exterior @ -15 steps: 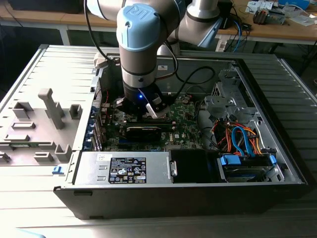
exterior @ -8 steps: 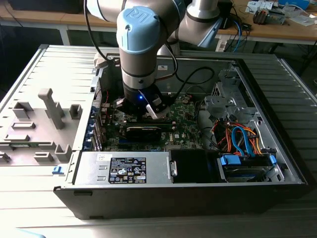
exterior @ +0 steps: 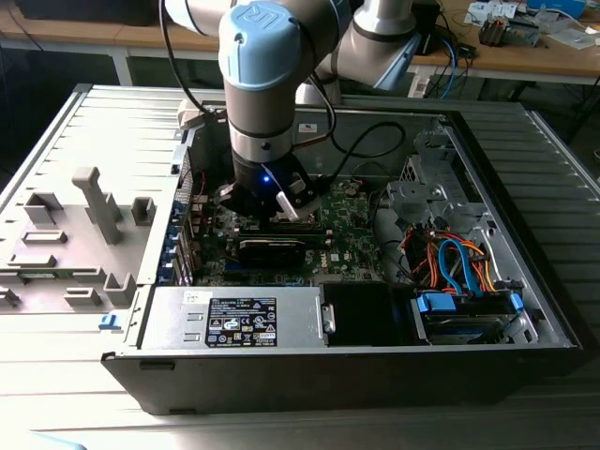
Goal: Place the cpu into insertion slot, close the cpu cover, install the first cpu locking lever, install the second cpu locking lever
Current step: 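Install the second cpu locking lever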
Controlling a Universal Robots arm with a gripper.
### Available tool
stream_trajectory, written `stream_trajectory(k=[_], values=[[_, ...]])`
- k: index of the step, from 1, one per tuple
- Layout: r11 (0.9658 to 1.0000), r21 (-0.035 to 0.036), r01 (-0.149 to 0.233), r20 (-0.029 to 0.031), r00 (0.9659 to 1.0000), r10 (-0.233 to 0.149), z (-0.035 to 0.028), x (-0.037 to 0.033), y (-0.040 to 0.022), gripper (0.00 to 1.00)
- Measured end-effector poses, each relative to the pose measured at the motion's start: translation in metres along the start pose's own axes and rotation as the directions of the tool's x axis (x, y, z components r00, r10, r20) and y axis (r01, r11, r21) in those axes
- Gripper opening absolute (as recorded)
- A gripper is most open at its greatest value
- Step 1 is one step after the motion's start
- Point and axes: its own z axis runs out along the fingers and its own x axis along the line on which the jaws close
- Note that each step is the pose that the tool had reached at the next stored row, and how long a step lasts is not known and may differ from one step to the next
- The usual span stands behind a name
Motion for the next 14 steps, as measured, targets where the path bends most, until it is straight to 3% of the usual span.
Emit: stream_trajectory(k=[6, 14], values=[[0.9998, 0.0194, -0.001, -0.0096, 1.0000, 0.001, 0.0015, -0.0133, 0.0092, 0.11], [0.9995, 0.0304, -0.002, -0.0211, 0.9998, 0.002, 0.0040, -0.0331, 0.0238, 0.11]])
